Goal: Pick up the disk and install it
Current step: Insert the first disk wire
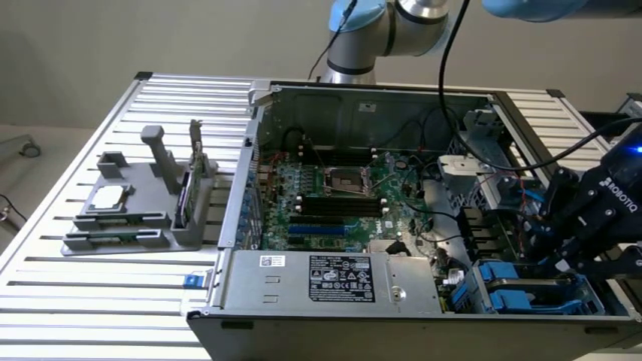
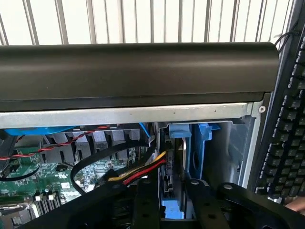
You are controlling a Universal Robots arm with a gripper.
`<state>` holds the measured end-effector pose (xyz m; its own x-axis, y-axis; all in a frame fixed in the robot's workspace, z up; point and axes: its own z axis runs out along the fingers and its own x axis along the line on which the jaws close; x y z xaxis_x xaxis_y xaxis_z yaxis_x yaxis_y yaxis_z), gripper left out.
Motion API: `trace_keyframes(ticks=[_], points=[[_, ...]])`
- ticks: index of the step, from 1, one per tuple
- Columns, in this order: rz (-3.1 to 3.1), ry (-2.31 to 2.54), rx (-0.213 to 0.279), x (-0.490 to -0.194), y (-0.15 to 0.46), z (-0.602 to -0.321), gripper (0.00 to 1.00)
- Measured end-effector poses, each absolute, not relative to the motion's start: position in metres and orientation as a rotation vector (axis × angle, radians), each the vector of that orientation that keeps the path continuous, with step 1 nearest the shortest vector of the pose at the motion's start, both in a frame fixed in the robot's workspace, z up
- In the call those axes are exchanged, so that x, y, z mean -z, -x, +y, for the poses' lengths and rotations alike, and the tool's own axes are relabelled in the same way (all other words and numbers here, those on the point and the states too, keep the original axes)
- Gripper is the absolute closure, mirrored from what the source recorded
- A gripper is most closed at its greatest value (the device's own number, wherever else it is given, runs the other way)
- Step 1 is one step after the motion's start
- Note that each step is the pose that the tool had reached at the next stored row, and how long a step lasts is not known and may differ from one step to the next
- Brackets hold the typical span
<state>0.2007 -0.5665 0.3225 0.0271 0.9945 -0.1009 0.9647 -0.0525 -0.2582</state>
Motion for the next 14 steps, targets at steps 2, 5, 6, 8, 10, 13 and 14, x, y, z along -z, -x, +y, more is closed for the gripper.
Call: trace_keyframes(ticks=[2, 5, 6, 8, 10, 13, 14], points=[[-2.075, 2.160, -0.390, -0.3233, -0.2008, -0.5664, 0.64], [-2.070, 2.154, -0.399, -0.3243, -0.2008, -0.5664, 0.58], [-2.069, 2.153, -0.402, -0.3246, -0.2007, -0.5664, 0.51], [-2.066, 2.149, -0.408, -0.3254, -0.2007, -0.5664, 0.51], [-2.062, 2.145, -0.414, -0.3263, -0.2009, -0.5664, 0.51], [-2.062, 2.145, -0.415, -0.3297, -0.2011, -0.5662, 0.51], [-2.062, 2.145, -0.415, -0.3316, -0.2012, -0.5655, 0.51]])
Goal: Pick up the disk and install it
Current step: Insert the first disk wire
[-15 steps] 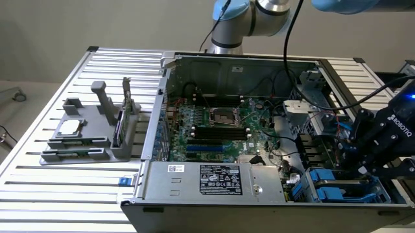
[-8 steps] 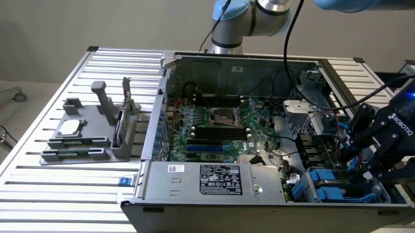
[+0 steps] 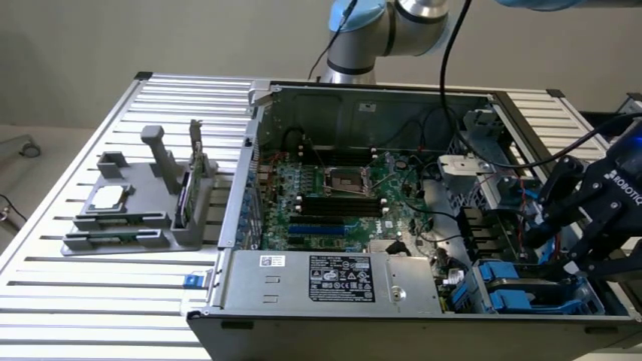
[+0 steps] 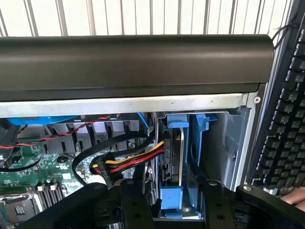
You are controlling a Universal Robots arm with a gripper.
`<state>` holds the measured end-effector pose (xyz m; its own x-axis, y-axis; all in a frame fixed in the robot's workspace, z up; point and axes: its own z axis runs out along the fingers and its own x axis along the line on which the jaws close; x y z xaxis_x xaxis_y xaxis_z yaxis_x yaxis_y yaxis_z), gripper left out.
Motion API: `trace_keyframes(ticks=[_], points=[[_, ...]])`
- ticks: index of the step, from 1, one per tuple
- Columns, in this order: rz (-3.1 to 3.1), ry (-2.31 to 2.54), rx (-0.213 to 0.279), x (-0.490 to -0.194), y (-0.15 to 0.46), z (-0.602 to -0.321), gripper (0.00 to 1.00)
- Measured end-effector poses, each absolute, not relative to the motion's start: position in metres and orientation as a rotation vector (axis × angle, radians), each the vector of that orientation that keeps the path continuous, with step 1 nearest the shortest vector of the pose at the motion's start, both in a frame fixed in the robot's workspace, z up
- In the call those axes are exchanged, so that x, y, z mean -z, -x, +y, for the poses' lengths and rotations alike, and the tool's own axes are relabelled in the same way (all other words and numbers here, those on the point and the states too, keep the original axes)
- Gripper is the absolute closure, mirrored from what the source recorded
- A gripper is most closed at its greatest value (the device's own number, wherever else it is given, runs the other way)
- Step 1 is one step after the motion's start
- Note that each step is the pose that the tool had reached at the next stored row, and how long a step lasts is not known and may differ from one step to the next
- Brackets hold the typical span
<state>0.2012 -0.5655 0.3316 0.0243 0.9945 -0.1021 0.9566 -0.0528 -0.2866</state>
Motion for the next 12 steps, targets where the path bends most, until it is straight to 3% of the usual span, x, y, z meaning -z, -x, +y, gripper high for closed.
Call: trace_keyframes(ticks=[12], points=[[-2.072, 2.161, -0.418, -0.371, -0.199, -0.544, 0.51]])
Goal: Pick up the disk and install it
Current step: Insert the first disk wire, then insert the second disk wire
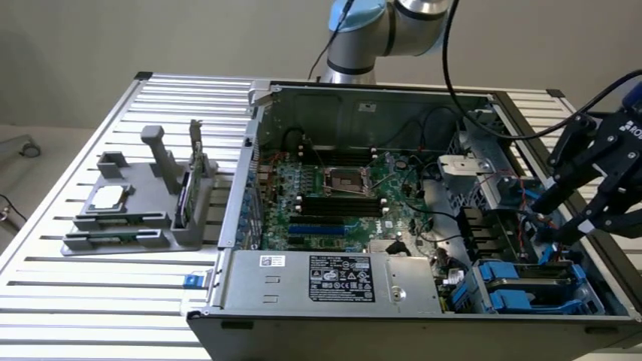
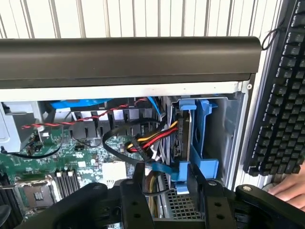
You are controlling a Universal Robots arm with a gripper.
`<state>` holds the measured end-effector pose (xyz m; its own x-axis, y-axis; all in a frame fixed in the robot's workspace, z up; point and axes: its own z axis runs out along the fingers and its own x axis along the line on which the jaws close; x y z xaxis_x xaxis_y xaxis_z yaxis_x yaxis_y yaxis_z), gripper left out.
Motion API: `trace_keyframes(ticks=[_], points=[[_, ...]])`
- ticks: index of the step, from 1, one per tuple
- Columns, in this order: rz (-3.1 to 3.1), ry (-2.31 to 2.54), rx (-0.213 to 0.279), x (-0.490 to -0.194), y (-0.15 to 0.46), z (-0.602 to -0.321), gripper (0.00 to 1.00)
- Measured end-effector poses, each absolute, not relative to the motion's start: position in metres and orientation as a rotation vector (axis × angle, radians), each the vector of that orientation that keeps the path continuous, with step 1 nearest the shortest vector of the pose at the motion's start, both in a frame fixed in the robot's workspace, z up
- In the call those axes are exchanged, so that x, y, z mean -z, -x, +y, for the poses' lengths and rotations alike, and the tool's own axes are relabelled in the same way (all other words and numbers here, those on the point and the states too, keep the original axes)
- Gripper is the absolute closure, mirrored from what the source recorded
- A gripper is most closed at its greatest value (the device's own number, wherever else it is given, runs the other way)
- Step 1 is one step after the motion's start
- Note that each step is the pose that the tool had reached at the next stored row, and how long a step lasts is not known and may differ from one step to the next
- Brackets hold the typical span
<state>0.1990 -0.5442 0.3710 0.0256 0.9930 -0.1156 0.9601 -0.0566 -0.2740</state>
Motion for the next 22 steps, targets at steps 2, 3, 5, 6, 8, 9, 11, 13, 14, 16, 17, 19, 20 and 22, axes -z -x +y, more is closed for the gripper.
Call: trace_keyframes(ticks=[2, 3, 5, 6, 8, 9, 11, 13, 14, 16, 17, 19, 20, 22], points=[[-2.072, 2.161, -0.418, -0.372, -0.198, -0.544, 0.51], [-2.072, 2.161, -0.418, -0.373, -0.198, -0.544, 0.51], [-2.072, 2.161, -0.418, -0.373, -0.196, -0.544, 0.51], [-2.072, 2.161, -0.419, -0.373, -0.194, -0.544, 0.51], [-2.073, 2.163, -0.422, -0.373, -0.192, -0.544, 0.51], [-2.074, 2.165, -0.425, -0.372, -0.191, -0.544, 0.51], [-2.077, 2.172, -0.433, -0.372, -0.188, -0.544, 0.51], [-2.081, 2.179, -0.440, -0.371, -0.186, -0.544, 0.51], [-2.083, 2.183, -0.442, -0.370, -0.185, -0.544, 0.51], [-2.091, 2.195, -0.437, -0.369, -0.184, -0.544, 0.51], [-2.096, 2.202, -0.430, -0.369, -0.184, -0.544, 0.51], [-2.104, 2.214, -0.415, -0.367, -0.183, -0.544, 0.51], [-2.107, 2.218, -0.410, -0.366, -0.183, -0.544, 0.51], [-2.110, 2.223, -0.406, -0.364, -0.182, -0.544, 0.51]])
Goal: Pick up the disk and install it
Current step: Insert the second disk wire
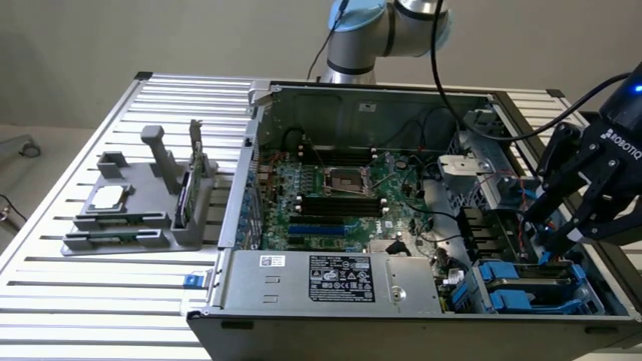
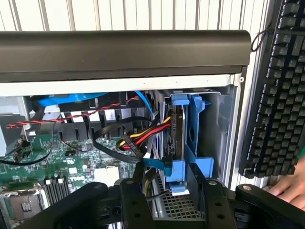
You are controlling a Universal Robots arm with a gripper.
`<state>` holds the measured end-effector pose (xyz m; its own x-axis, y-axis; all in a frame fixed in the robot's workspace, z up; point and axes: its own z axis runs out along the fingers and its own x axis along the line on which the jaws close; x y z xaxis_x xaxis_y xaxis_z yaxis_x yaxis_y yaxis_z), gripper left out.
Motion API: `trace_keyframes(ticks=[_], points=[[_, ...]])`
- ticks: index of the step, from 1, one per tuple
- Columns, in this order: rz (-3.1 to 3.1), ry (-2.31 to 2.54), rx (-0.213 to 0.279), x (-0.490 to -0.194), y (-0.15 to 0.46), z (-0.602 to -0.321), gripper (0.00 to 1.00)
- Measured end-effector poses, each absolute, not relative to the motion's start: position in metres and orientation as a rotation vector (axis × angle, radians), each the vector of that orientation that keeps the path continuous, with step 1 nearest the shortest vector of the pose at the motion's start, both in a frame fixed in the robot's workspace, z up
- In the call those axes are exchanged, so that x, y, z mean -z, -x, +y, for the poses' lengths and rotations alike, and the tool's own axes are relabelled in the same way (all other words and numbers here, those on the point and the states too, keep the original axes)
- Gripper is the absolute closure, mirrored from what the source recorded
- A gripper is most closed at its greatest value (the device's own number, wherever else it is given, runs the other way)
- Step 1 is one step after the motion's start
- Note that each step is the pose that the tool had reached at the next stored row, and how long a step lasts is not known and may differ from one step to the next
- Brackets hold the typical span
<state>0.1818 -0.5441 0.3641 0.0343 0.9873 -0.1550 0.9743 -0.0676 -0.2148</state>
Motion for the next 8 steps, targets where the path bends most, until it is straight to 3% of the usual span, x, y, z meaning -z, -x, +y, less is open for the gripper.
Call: trace_keyframes(ticks=[8], points=[[-2.120, 2.239, -0.411, -0.3587, -0.1781, -0.5441, 0.53]])
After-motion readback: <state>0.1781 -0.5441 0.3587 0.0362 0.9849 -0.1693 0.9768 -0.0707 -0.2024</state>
